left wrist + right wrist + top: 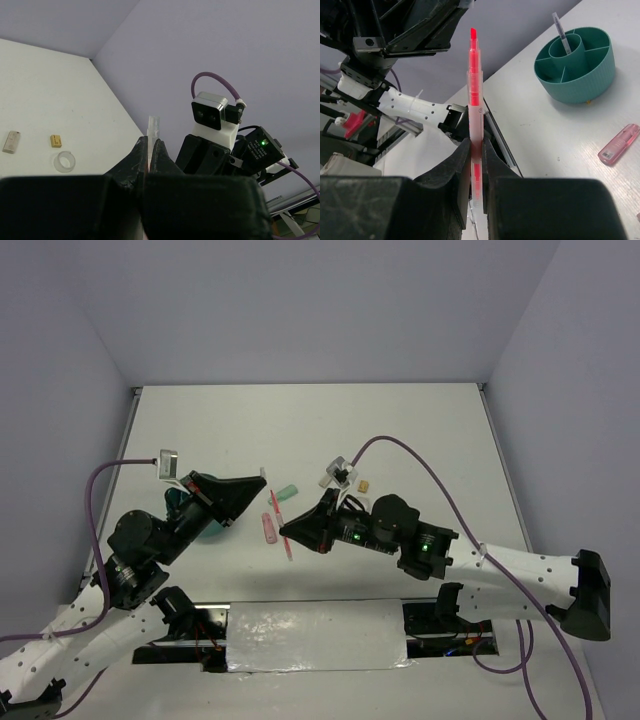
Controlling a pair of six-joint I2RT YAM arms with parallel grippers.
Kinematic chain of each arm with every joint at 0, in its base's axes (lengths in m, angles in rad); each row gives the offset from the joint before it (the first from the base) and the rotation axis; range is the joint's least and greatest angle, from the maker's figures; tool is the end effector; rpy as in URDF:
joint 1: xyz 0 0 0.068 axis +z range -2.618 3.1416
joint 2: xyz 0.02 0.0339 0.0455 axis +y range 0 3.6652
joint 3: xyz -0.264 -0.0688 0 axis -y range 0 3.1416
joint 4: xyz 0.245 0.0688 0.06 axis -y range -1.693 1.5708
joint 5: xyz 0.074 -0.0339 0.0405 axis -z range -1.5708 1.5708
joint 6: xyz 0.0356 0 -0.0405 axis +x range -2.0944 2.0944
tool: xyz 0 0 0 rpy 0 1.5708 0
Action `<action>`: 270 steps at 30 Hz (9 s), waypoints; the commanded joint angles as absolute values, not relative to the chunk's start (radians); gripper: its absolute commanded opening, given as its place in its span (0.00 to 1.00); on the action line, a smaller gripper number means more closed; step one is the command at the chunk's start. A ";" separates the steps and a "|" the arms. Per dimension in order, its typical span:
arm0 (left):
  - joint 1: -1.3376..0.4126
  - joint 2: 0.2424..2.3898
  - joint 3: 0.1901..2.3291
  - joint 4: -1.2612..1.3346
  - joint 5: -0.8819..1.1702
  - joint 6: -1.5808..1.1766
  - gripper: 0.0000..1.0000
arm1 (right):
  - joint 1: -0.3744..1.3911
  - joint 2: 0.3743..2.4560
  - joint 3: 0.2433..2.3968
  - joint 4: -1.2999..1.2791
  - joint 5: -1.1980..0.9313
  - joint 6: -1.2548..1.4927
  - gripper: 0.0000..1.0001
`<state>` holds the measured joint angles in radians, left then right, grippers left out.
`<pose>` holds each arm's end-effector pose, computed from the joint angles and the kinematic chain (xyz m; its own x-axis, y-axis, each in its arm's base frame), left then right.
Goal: Sort the stationery into containers
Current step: Close the pen cap on the pen.
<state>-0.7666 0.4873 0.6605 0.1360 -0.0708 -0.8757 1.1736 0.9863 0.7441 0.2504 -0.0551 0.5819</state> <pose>0.0897 -0.0828 0.3718 -0.3538 -0.7229 -0.5936 0.5804 0.3280 -0.7454 0.0895 0.2185 0.3341 -0.5151 0.1907 -0.8356 -0.7888 0.2761 0.5492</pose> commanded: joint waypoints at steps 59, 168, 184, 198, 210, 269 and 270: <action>-0.770 0.512 0.716 0.193 -0.109 -0.822 0.00 | 1.193 1.029 0.831 0.250 -0.023 0.571 0.00; -0.772 0.583 0.721 0.146 0.184 -0.653 0.30 | 1.167 0.954 0.960 0.356 0.063 0.308 0.00; -0.772 0.598 0.752 0.207 0.270 -0.621 0.61 | 1.169 0.977 0.953 0.348 0.037 0.322 0.00; -0.772 0.615 0.871 0.141 0.218 -0.505 0.79 | 1.170 0.985 0.923 0.295 0.034 0.325 0.00; -0.772 0.680 0.882 0.183 0.216 -0.509 0.60 | 1.172 0.963 0.914 0.268 -0.044 0.318 0.00; -0.770 0.687 0.989 0.178 0.183 -0.493 0.99 | 1.187 0.999 0.923 0.227 -0.012 0.331 0.00; -0.772 0.699 1.006 0.176 0.176 -0.485 0.99 | 1.186 0.999 0.922 0.222 -0.015 0.337 0.00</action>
